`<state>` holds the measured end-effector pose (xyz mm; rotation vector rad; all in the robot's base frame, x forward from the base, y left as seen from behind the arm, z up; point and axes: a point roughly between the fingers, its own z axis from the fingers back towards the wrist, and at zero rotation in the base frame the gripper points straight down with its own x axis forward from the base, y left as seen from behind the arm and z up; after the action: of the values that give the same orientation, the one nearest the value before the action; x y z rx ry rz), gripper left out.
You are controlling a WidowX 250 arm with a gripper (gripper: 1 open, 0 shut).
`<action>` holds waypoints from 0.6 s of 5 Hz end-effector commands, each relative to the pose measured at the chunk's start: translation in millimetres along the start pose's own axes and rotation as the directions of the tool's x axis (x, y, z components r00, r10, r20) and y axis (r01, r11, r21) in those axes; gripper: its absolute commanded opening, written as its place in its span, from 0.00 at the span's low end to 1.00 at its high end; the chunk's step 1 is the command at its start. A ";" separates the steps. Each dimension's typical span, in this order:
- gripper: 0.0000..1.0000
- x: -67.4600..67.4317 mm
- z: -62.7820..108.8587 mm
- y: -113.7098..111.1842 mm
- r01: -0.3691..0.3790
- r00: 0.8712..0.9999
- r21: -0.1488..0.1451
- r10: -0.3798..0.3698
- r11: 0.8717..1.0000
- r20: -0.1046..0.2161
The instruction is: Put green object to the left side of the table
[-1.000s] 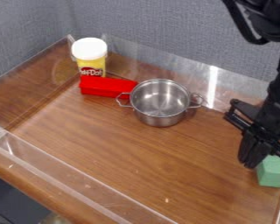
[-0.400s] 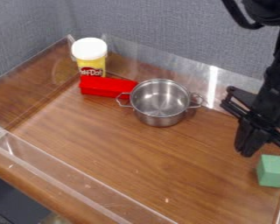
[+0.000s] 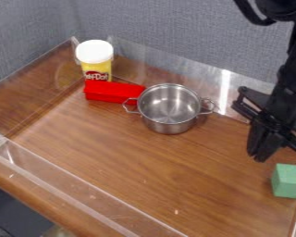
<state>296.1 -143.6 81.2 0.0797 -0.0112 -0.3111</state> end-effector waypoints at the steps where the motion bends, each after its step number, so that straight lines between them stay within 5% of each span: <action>1: 1.00 12.3 11.2 1.8 -0.013 0.998 -0.015 0.014 1.000 0.057; 3: 1.00 23.5 -4.5 -15.1 0.009 0.999 -0.028 -0.008 1.000 0.047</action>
<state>305.4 -158.0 56.2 0.0667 0.0094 -0.3182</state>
